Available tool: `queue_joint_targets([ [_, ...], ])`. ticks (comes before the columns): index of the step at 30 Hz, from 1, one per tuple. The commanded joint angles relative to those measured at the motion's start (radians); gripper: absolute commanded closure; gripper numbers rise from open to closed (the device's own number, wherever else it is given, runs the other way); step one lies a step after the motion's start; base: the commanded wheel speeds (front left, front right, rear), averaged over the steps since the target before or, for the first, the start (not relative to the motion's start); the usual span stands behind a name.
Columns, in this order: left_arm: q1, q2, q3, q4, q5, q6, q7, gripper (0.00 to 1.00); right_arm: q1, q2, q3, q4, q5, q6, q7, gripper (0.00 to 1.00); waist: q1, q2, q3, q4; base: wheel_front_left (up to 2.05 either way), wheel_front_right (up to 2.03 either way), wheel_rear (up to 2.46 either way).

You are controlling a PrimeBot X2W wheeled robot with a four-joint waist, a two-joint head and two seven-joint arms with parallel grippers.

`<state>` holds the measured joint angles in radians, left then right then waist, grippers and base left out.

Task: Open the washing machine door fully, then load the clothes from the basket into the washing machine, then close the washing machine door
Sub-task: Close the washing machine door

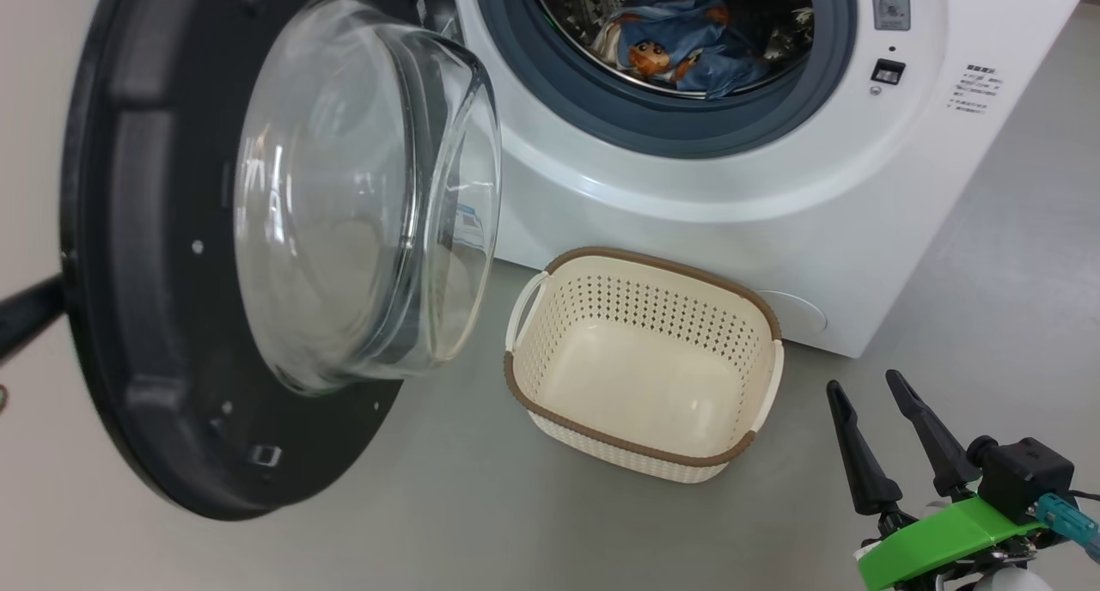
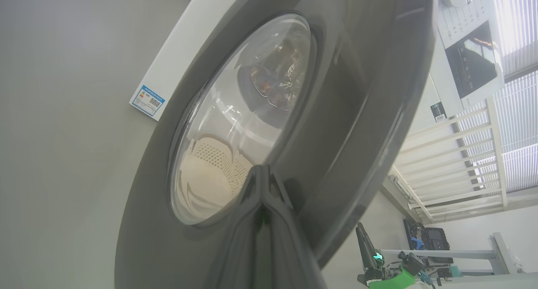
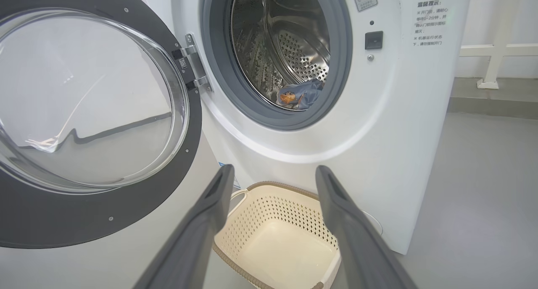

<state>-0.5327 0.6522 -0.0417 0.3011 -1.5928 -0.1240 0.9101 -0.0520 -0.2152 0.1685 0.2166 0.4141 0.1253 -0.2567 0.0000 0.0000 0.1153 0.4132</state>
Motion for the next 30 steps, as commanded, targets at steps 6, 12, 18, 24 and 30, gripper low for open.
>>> queue_joint_targets([
  [6,-0.014,0.015,-0.003,-0.1,0.006,-0.007,0.042,1.0,-0.003,0.005,0.017,-0.023,0.002,0.005,-0.005,0.0,0.0,0.0,-0.015,-0.033,0.0,0.0,0.0],
  [12,-0.017,-0.013,-0.03,-0.165,0.011,-0.007,0.058,1.0,-0.002,0.012,0.011,-0.025,0.001,0.005,-0.005,0.0,0.0,0.0,-0.016,-0.075,0.0,0.0,0.0],
  [18,-0.024,-0.041,-0.05,-0.213,0.018,-0.007,0.058,1.0,-0.002,0.017,0.007,-0.026,0.0,0.005,-0.005,0.0,0.0,0.0,-0.015,-0.118,0.0,0.0,0.0],
  [24,-0.03,-0.071,-0.072,-0.25,0.035,-0.007,0.04,1.0,-0.003,0.02,0.001,-0.029,-0.003,0.005,-0.005,0.0,0.0,0.0,-0.003,-0.179,0.0,0.0,0.0],
  [30,-0.052,-0.099,-0.084,-0.258,0.048,-0.007,0.007,1.0,-0.013,0.022,-0.008,-0.036,-0.007,0.005,-0.005,0.0,0.0,0.0,0.019,-0.247,0.0,0.0,0.0],
])
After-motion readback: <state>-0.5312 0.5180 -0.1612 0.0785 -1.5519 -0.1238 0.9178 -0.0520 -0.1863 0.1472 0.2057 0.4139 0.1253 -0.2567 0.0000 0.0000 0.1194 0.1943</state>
